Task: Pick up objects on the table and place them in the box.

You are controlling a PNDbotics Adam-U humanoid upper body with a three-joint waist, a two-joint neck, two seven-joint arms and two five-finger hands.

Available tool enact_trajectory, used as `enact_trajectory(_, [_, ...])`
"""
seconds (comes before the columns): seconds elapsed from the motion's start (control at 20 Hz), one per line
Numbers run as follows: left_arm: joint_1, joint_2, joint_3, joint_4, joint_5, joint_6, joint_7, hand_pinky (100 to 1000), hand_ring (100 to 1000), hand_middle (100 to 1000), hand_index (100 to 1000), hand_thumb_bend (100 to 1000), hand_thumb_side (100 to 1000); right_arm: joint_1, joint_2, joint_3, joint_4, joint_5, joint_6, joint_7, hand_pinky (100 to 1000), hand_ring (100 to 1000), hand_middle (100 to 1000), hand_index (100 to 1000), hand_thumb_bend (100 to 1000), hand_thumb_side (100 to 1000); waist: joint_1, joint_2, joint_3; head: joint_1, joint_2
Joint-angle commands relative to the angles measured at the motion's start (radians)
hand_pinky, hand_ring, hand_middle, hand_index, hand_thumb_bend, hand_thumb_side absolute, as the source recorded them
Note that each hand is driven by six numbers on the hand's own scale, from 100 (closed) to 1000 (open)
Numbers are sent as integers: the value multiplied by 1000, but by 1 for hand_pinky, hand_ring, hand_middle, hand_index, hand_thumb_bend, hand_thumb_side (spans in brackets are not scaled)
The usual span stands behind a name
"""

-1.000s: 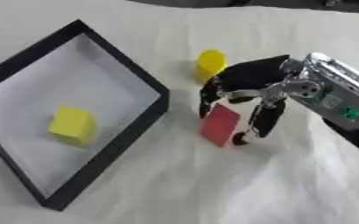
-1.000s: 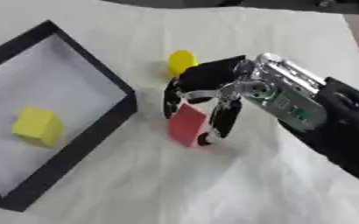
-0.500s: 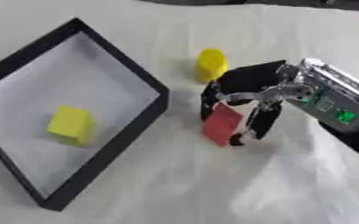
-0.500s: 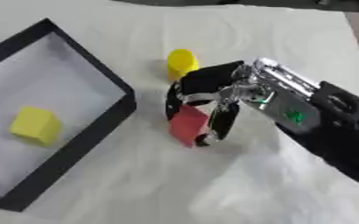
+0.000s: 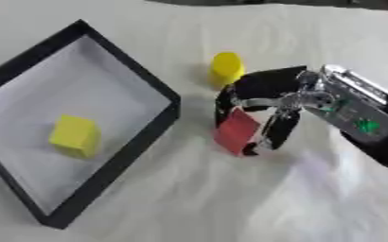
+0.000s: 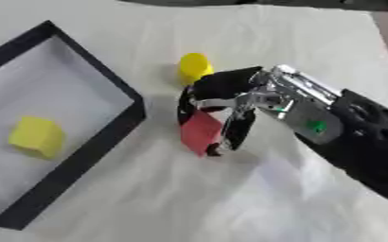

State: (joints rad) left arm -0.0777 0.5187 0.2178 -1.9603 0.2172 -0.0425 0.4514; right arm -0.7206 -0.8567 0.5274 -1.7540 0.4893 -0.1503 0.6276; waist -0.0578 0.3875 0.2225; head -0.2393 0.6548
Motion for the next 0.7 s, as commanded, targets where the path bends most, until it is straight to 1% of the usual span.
enact_trajectory(0.05, [0, 17, 5, -9, 2, -2, -3, 796, 847, 823, 907, 597, 735, -8, -13, -10, -6, 1, 3, -25, 814, 676, 553, 653, 402, 100, 17, -1, 1, -3, -13])
enact_trajectory(0.25, [0, 19, 6, -10, 2, -3, -3, 796, 848, 823, 908, 596, 735, 8, -33, -21, -37, -12, 9, -45, 808, 665, 534, 641, 397, 100, 16, -2, 1, -3, -12])
enact_trajectory(0.4, [1, 21, 8, -10, 2, -4, -2, 797, 848, 824, 908, 596, 734, 12, -54, -39, -83, -29, 20, -46, 807, 663, 531, 637, 397, 100, 14, -5, 0, -2, -12])
enact_trajectory(0.55, [1, 24, 8, -10, 1, -5, -2, 796, 848, 824, 908, 596, 734, 8, -82, -70, -157, -59, 41, -22, 804, 660, 531, 635, 398, 100, 12, -9, -2, 0, -12])
enact_trajectory(0.7, [2, 27, 10, -10, 0, -5, -1, 797, 849, 824, 908, 596, 733, -7, -107, -121, -231, -118, 74, -4, 803, 654, 543, 631, 406, 100, 11, -13, -4, 2, -11])
